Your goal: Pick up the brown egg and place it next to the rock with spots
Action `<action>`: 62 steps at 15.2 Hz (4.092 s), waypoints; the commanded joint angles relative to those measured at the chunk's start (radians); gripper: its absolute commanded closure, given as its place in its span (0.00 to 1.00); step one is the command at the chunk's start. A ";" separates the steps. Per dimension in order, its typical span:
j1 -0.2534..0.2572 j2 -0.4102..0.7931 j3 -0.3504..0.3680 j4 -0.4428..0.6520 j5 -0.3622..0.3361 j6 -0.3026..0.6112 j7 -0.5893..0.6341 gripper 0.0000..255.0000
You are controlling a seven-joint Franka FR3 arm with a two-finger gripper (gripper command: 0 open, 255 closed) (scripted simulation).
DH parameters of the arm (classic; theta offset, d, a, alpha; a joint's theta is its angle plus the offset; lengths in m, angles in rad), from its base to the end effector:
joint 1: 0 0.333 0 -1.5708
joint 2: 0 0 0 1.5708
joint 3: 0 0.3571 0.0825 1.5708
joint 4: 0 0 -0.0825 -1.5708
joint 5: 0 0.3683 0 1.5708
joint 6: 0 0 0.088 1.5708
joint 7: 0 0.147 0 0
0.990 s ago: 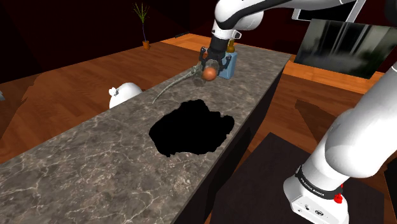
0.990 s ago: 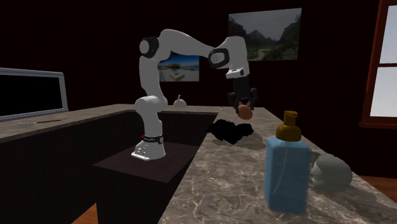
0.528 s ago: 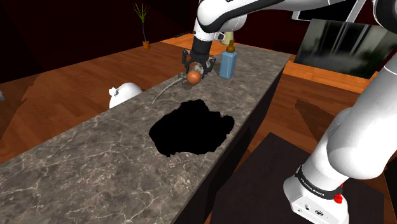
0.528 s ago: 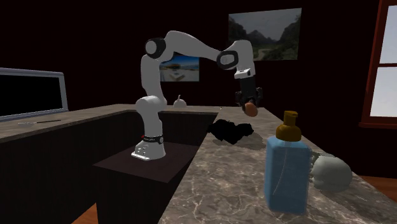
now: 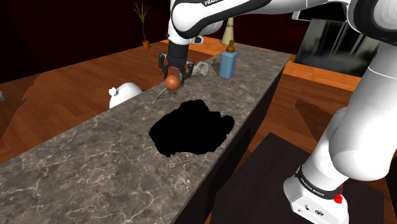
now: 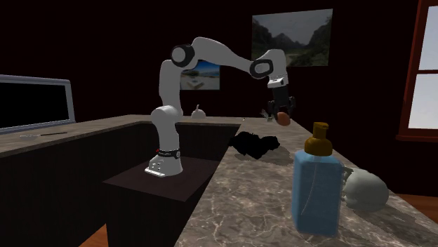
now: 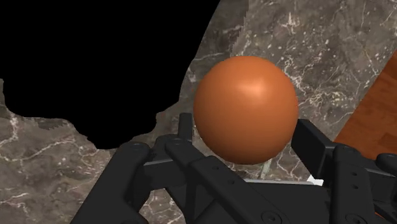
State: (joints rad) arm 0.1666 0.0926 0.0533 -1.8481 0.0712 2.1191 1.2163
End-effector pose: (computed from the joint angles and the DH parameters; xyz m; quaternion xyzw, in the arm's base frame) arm 0.5856 0.1357 0.4960 -0.8666 0.4897 -0.0445 0.0845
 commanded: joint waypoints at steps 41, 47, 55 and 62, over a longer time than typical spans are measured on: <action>0.230 0.517 0.075 0.420 -0.146 0.105 0.349 1.00; 0.231 0.538 0.073 0.399 -0.149 0.147 0.351 1.00; 0.230 0.537 0.073 0.398 -0.148 0.148 0.350 0.00; 0.224 0.459 0.079 0.398 -0.139 0.069 0.345 0.00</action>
State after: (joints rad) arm 0.3954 0.5767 0.1310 -1.4332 -0.0709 2.1979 1.5653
